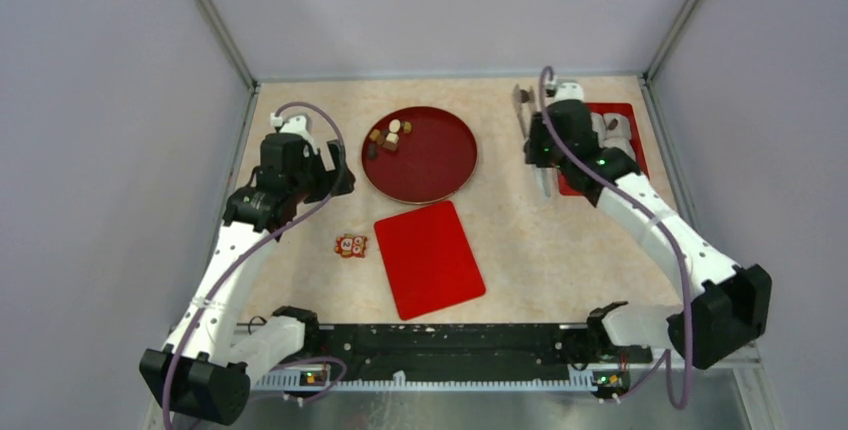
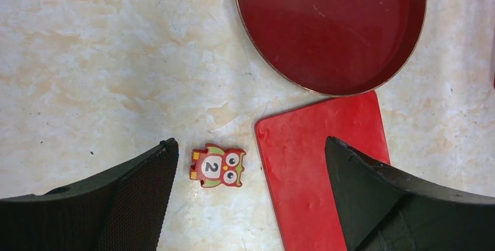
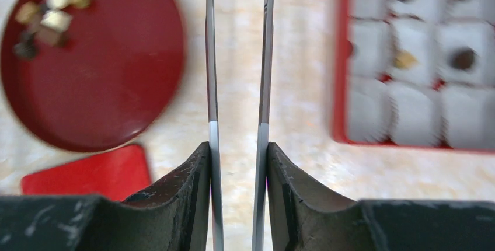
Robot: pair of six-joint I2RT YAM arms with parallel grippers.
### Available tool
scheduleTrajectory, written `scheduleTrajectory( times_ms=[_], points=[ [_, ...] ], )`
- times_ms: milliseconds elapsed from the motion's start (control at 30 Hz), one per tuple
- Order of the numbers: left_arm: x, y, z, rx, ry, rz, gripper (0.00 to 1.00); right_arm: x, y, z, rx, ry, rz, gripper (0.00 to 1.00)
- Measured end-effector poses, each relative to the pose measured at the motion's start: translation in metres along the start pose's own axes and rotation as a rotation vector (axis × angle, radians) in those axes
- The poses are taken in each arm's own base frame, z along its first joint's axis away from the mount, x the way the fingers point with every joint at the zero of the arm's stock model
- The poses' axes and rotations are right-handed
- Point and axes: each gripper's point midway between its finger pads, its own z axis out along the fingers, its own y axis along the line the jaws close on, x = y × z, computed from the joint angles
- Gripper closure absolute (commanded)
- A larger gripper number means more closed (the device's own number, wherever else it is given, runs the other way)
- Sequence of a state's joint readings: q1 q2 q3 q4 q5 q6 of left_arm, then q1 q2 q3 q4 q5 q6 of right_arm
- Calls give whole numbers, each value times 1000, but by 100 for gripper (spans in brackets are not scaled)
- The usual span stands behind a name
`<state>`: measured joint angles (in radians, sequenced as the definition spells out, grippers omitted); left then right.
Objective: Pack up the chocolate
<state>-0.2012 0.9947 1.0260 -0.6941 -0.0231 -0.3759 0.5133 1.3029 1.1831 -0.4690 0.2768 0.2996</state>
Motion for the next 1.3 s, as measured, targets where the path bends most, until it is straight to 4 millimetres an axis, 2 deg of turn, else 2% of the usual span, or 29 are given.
scheduleTrajectory(
  times_ms=[100,200,300,600,733,900,1133,1300],
  points=[
    [-2,-2,2,6,-4,0,1,8,-61,-13,122,8,101,97],
    [-1,-1,6,4,3,0,1,21,-111,-27,246,33,189,97],
    [1,-1,12,-2,18,2,1,32,-132,-35,309,71,230,97],
    [3,-6,27,25,65,52,1,63,-158,-50,400,193,307,97],
    [3,-14,32,71,83,80,1,74,-159,-53,410,240,327,97],
    [-9,-27,47,123,90,116,1,87,-159,-52,420,327,338,97],
    [-23,-43,75,188,95,162,1,87,-171,-59,434,367,400,97],
    [-24,-47,82,207,102,164,1,81,-172,-60,420,357,411,97]
  ],
)
